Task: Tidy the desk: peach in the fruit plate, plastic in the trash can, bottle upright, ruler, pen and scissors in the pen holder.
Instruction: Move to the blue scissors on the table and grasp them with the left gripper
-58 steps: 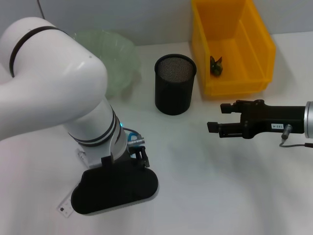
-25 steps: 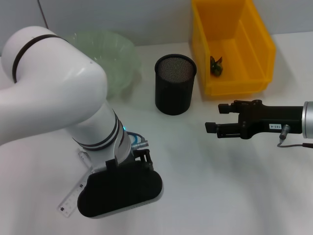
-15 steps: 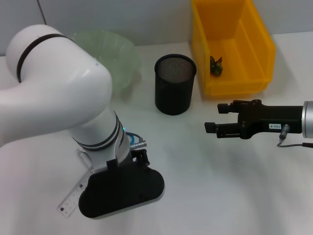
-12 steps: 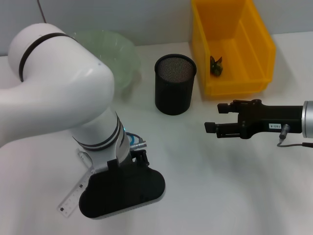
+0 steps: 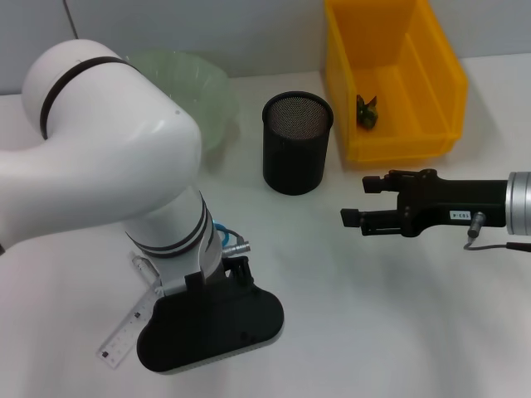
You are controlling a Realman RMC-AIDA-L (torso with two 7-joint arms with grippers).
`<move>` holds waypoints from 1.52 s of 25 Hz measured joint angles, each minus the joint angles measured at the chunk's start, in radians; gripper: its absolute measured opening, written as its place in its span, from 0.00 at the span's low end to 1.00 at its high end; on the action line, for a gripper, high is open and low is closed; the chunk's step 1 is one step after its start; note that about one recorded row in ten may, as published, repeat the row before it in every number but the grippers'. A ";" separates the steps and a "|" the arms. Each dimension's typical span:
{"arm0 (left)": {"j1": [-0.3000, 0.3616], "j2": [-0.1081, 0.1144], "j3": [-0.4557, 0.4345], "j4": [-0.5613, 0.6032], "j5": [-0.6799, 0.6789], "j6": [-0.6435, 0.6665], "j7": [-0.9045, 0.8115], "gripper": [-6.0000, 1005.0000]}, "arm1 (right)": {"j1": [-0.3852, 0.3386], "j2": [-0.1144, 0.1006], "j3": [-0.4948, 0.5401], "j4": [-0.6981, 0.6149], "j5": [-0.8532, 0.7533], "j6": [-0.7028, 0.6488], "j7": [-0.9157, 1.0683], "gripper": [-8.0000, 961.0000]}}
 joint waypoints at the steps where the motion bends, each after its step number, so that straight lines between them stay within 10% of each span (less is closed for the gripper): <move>1: 0.000 0.000 0.000 -0.002 -0.004 -0.004 0.000 0.30 | 0.000 0.000 0.000 0.001 0.000 0.000 0.000 0.85; 38: 0.002 0.000 0.009 -0.004 -0.004 -0.005 -0.018 0.18 | 0.008 0.000 -0.002 0.011 0.000 0.000 -0.002 0.85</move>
